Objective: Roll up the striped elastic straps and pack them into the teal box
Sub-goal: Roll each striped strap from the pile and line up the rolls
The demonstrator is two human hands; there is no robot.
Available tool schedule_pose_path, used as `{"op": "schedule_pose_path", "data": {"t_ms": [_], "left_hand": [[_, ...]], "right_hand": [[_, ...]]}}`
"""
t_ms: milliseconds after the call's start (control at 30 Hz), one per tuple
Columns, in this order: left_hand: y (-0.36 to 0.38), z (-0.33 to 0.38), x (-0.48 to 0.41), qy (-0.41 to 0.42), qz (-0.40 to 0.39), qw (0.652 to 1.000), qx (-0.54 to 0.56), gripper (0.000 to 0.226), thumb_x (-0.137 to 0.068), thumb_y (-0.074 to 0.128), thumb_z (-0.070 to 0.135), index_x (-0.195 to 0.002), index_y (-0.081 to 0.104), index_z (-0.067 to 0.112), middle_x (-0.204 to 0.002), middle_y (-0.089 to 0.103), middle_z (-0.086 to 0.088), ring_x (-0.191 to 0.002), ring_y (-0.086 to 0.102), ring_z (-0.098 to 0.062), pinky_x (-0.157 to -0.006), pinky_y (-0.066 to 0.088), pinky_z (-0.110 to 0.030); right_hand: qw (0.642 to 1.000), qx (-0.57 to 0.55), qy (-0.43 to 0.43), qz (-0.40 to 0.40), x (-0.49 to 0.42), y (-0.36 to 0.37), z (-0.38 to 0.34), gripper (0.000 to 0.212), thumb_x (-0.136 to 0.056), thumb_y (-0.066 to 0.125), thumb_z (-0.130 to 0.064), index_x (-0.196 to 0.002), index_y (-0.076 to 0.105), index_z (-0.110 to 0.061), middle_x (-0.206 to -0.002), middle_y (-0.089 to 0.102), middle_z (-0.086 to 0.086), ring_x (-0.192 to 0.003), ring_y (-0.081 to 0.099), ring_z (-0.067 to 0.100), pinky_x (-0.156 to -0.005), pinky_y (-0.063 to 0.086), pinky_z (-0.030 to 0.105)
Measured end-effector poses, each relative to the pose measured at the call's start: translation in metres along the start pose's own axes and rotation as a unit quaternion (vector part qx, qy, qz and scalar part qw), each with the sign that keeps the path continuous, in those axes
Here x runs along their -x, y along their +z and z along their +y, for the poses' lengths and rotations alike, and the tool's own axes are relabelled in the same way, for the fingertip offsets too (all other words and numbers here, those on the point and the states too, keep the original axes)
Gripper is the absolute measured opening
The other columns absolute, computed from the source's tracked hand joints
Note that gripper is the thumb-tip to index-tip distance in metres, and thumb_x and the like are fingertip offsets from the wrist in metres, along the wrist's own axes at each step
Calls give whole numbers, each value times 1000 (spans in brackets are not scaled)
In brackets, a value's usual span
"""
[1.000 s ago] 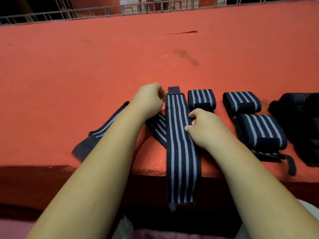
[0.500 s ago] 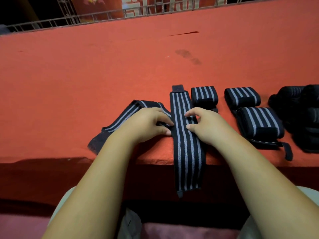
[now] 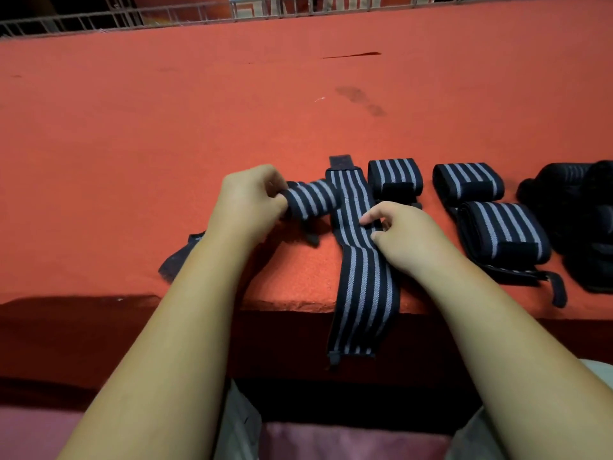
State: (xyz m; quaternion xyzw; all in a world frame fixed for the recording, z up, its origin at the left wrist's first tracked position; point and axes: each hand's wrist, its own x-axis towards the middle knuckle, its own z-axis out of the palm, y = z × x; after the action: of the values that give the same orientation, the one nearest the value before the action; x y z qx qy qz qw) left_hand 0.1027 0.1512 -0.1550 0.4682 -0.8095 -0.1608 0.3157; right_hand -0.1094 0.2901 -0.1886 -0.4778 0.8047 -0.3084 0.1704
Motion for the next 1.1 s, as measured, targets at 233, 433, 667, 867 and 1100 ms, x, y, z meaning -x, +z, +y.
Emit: {"op": "schedule_pose_path", "data": {"t_ms": [233, 433, 667, 867, 1100], "left_hand": [[-11, 11, 9, -40, -94, 976, 194, 14, -90, 74, 2, -94, 81, 14, -75, 79, -6, -63, 72, -12, -65, 61, -29], [-30, -12, 11, -80, -102, 980, 150, 6, -99, 76, 23, -96, 81, 20, -86, 81, -3, -79, 76, -19, -81, 63, -42], [-85, -45, 29, -255, -213, 907, -258, 41, -95, 77, 49, -88, 64, 11, -94, 68, -13, -81, 64, -30, -73, 45, -38], [-93, -61, 41, -237, -212, 934, -160, 33, -87, 87, 42, -99, 78, 13, -93, 77, -8, -85, 72, -24, -74, 52, -36], [-91, -53, 49, -173, -117, 956, 207, 14, -89, 83, 1, -98, 77, 9, -80, 78, -4, -60, 70, -15, -51, 53, -23]], "right_hand": [[995, 10, -97, 13, 10, -6, -23, 86, -88, 85, -44, -160, 36, -46, -146, 44, -3, -139, 47, 21, -116, 44, 45], [991, 57, -117, -24, 17, 12, -43, 76, -96, 72, -55, -161, 35, -49, -141, 56, -2, -137, 45, 28, -117, 41, 50], [993, 3, -114, -16, 16, 20, -59, 53, -99, 67, -54, -150, 55, -46, -147, 64, -7, -141, 54, 20, -118, 43, 43], [992, 51, -118, 5, 12, 31, -65, 51, -94, 58, -72, -132, 70, -40, -127, 71, -8, -126, 61, 22, -107, 49, 41], [969, 230, -91, -11, 30, 41, -75, 95, -73, 44, -103, -129, 64, -29, -127, 54, 0, -127, 45, 29, -107, 38, 47]]}}
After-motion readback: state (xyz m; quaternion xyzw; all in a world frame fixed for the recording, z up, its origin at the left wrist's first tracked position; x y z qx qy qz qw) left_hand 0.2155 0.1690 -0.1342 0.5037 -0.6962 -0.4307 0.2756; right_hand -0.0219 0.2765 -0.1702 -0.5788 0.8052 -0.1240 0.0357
